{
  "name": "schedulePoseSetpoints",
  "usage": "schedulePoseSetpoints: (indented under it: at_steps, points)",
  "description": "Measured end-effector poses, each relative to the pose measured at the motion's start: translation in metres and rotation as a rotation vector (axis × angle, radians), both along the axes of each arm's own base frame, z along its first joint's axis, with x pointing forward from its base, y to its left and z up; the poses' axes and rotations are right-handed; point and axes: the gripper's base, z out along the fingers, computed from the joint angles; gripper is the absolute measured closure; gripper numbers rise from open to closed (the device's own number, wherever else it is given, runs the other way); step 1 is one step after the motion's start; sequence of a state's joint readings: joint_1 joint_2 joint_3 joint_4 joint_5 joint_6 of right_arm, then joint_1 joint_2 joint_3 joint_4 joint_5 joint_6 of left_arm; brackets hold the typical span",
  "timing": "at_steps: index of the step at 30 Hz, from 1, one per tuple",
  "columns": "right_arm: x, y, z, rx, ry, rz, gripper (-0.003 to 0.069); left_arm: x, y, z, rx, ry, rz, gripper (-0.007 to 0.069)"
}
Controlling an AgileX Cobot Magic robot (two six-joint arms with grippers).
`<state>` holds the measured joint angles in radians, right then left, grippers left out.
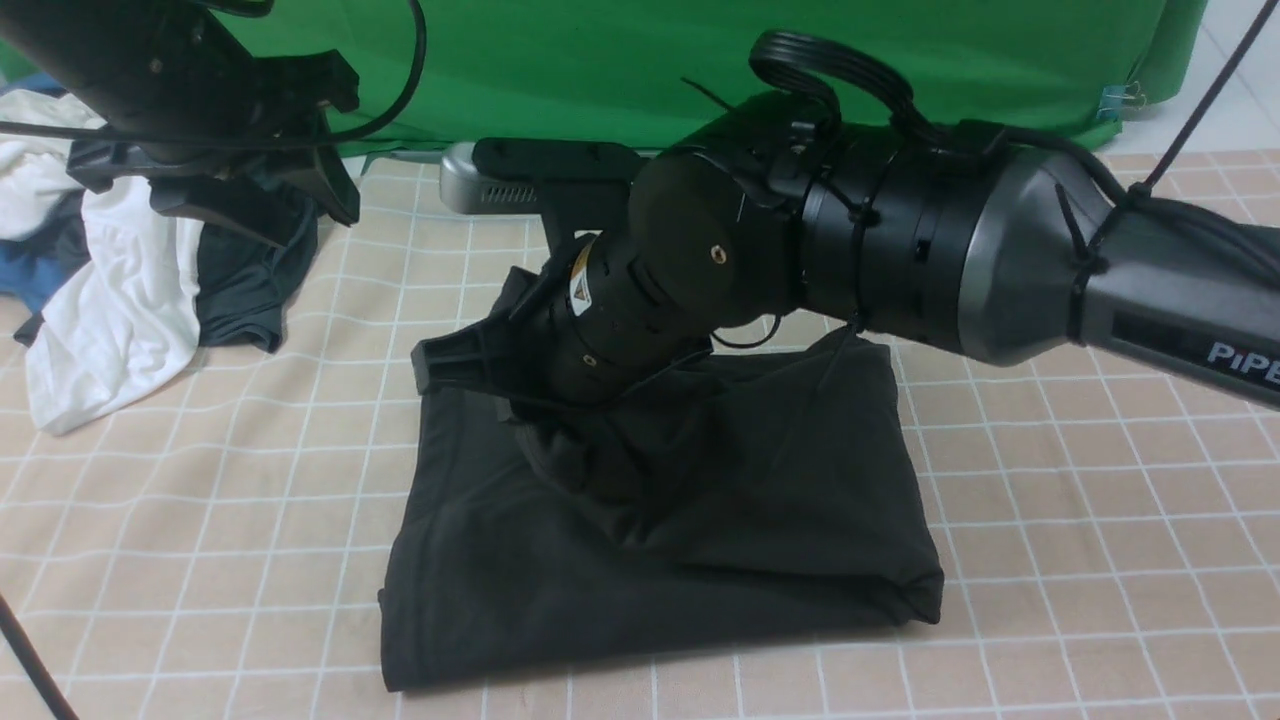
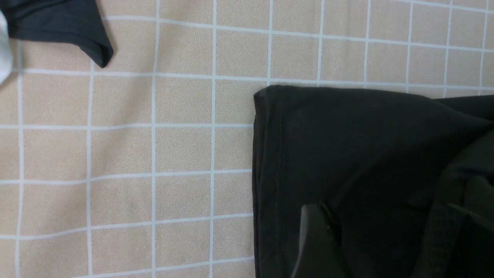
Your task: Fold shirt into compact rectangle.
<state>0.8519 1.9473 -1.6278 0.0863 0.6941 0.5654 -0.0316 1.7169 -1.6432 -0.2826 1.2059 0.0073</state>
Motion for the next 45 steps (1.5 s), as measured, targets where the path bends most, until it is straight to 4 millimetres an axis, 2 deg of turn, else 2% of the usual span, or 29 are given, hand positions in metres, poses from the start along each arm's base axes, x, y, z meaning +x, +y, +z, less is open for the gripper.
schedulePoseSetpoints:
  at_steps: [13, 15, 17, 20, 21, 23, 26, 28, 29, 30, 31, 32, 33, 35, 39, 41, 45]
  points:
    - [-0.004, 0.025, -0.013, 0.080, -0.019, 0.015, 0.0528, 0.000, 0.000, 0.000, -0.002, 0.000, 0.000, 0.0279]
    - [-0.003, 0.028, -0.015, 0.099, -0.032, 0.014, 0.0502, 0.000, 0.000, 0.000, -0.002, 0.000, 0.000, 0.0279]
    - [-0.002, 0.030, -0.016, 0.111, -0.038, 0.012, 0.0455, 0.000, 0.000, 0.000, -0.002, -0.002, 0.001, 0.0279]
    - [-0.002, 0.033, -0.016, 0.130, -0.035, 0.004, 0.0323, 0.000, 0.000, 0.000, 0.000, -0.005, 0.002, 0.0279]
    - [-0.003, 0.033, -0.017, 0.136, -0.026, -0.001, 0.0230, 0.001, 0.000, 0.000, 0.001, -0.009, 0.003, 0.0279]
    - [-0.003, 0.034, -0.016, 0.135, -0.023, 0.004, 0.0104, 0.001, 0.000, 0.000, 0.000, -0.011, 0.003, 0.0279]
    - [-0.004, 0.030, -0.012, 0.093, -0.014, 0.036, 0.0035, 0.001, 0.000, 0.001, -0.001, -0.015, 0.004, 0.0279]
    - [-0.002, 0.019, -0.004, 0.032, -0.002, 0.078, 0.0083, 0.002, 0.000, 0.003, -0.001, -0.025, 0.005, 0.0279]
    - [-0.001, 0.014, -0.001, 0.012, 0.004, 0.086, 0.0132, 0.002, 0.000, 0.005, -0.001, -0.031, 0.005, 0.0279]
    - [0.002, 0.008, 0.004, -0.012, 0.000, 0.106, 0.0235, 0.002, 0.000, 0.008, -0.001, -0.039, 0.004, 0.0279]
    - [0.003, 0.004, 0.006, -0.029, 0.000, 0.116, 0.0275, 0.003, 0.000, 0.012, -0.002, -0.046, 0.002, 0.0279]
    - [0.005, -0.002, 0.008, -0.057, -0.001, 0.136, 0.0406, 0.003, 0.000, 0.016, -0.002, -0.056, -0.001, 0.0279]
    - [0.007, -0.006, 0.008, -0.075, 0.000, 0.145, 0.0497, 0.003, 0.000, 0.022, -0.005, -0.072, -0.002, 0.0279]
    - [0.009, -0.008, 0.006, -0.093, -0.003, 0.160, 0.0588, 0.004, 0.000, 0.034, -0.009, -0.110, 0.004, 0.0279]
    - [0.009, 0.005, -0.016, -0.108, 0.003, 0.184, 0.0625, 0.004, 0.000, 0.049, -0.016, -0.159, 0.015, 0.0279]
    - [0.006, 0.015, -0.027, -0.105, 0.000, 0.201, 0.0627, 0.004, -0.001, 0.051, -0.022, -0.163, 0.020, 0.0279]
    - [-0.007, 0.042, -0.060, -0.107, 0.014, 0.245, 0.0628, 0.003, 0.000, 0.052, -0.021, -0.163, 0.022, 0.0279]
